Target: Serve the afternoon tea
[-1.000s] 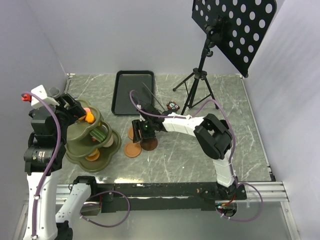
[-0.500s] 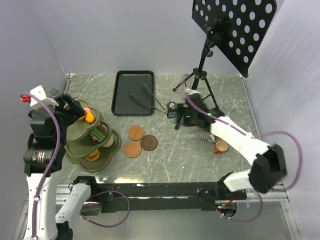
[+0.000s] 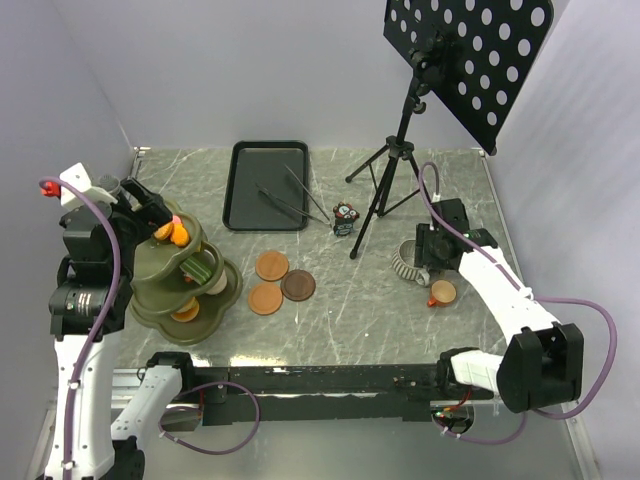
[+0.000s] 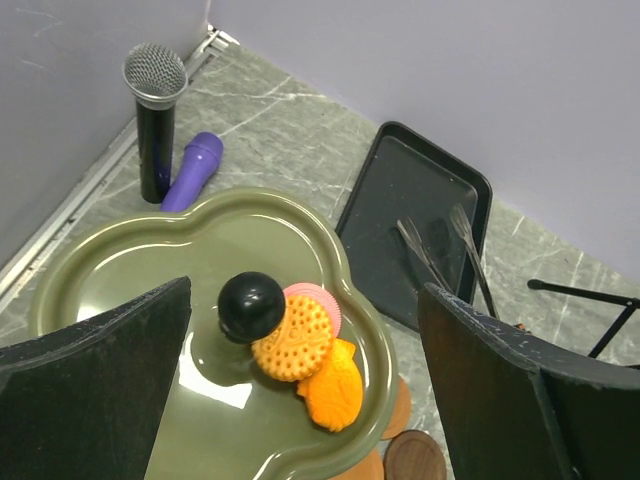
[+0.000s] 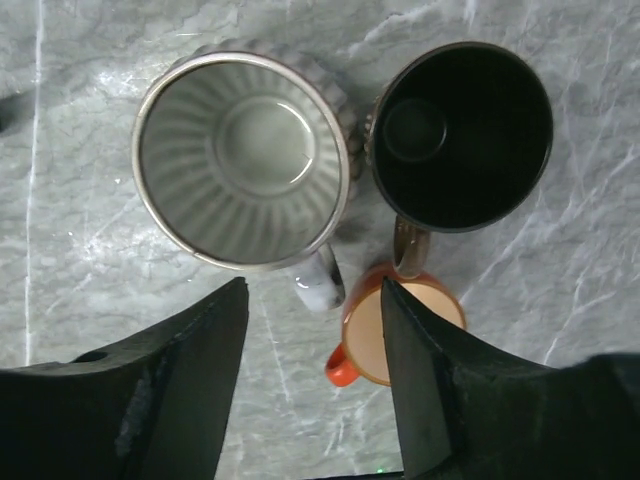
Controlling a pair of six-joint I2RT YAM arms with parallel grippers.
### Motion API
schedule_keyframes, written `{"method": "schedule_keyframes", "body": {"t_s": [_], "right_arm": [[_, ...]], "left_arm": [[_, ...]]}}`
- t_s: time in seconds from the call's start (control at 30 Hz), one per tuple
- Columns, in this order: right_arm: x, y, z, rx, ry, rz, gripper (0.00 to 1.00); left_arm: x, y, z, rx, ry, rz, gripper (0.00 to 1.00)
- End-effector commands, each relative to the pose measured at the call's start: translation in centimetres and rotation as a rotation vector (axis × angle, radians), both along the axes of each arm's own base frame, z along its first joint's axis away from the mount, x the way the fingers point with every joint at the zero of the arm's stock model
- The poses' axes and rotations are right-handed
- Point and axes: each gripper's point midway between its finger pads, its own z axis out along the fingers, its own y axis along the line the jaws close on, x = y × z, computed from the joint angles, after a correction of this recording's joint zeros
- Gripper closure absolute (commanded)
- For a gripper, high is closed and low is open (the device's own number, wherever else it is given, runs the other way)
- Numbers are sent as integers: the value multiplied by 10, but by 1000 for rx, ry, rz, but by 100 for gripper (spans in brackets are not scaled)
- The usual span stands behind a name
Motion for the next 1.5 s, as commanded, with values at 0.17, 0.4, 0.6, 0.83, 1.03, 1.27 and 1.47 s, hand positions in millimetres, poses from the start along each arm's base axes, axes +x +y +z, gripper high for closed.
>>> {"method": "schedule_keyframes", "body": {"t_s": [0.17, 0.4, 0.6, 0.83, 1.03, 1.27, 1.47], "right_arm": [[8, 8, -5, 40, 20, 125, 43], [4, 2, -13, 2, 96, 129, 48], [7, 2, -23, -15, 140, 158, 49], [10, 0, -31, -33, 168, 176, 53], [10, 0, -37, -43, 204, 175, 67], [9, 6, -41, -68, 225, 201, 91], [6, 27, -26, -104, 157, 263, 100]], "left_arm": [[1, -6, 19, -74, -76, -7, 0], [0, -6, 18, -74, -64, -3, 0], [1, -6, 14, -84, -61, 3, 0], [2, -5, 15, -74, -62, 4, 0], [3, -3, 18, -65, -67, 7, 0], [3, 0, 24, -36, -75, 15, 0], [5, 1, 37, 9, -105, 1, 0]]}}
